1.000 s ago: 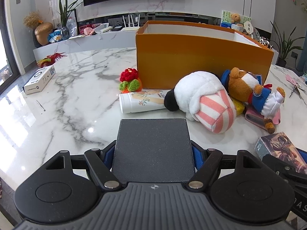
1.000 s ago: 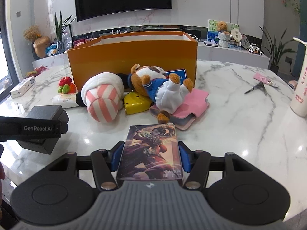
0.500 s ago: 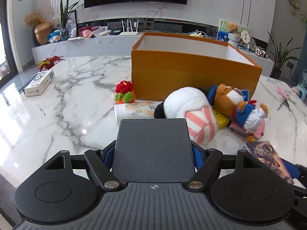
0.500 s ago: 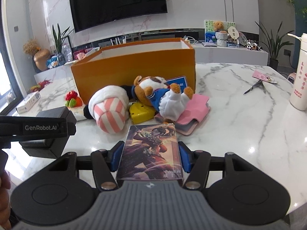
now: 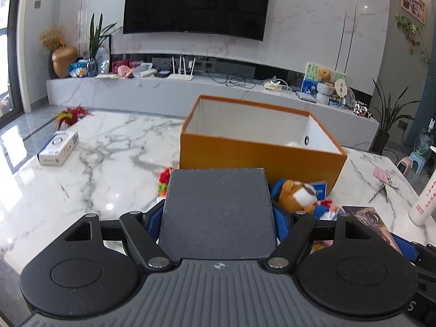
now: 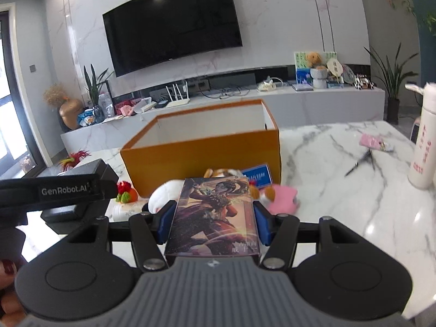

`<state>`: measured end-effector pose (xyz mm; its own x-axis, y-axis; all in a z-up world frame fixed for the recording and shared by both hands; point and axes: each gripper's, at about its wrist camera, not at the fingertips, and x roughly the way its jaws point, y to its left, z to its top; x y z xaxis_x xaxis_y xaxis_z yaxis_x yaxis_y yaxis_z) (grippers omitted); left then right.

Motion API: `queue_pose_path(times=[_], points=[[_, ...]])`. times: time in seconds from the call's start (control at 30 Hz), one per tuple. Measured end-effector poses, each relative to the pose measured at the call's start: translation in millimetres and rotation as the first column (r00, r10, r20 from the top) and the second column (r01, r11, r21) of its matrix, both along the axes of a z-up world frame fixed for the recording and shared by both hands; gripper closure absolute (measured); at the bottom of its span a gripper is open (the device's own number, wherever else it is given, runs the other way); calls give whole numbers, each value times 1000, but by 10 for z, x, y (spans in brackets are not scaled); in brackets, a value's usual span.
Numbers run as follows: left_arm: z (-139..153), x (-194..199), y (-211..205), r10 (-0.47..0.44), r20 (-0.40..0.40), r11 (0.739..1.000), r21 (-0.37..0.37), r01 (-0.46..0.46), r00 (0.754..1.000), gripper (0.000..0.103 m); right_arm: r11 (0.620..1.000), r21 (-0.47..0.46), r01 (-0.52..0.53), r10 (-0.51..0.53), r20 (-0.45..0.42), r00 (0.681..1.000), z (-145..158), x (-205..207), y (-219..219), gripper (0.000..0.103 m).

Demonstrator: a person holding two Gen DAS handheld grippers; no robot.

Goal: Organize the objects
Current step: 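Lift grey case with left tool while right tool carries card box to orange box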

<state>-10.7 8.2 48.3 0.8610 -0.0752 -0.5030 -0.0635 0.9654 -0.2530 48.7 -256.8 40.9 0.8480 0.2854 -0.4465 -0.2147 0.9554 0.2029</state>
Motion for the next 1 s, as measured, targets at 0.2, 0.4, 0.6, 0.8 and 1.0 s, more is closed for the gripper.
queue_pose_path(times=[0.2,0.4,0.6,0.8,1.0], points=[[114,198,0,-5,21,1000,19,4,1000,15,1000,8,-10,10,34,999,195,152,-121,42],[196,556,41,-17,31,1000,5,17,999,15,999,34,18,-21,71,997,426,517,-216,42],[354,1100,162,0,56,1000,-21,2,998,15,993,114,34,-47,112,993,687,1100,-173,42],[407,1725,286,-56,34,997,-43,58,998,15,993,120,2,-15,105,994,771,1793,90,42],[115,2151,375,-55,-62,995,-88,50,997,15,995,93,28,-29,14,999,426,2311,255,42]])
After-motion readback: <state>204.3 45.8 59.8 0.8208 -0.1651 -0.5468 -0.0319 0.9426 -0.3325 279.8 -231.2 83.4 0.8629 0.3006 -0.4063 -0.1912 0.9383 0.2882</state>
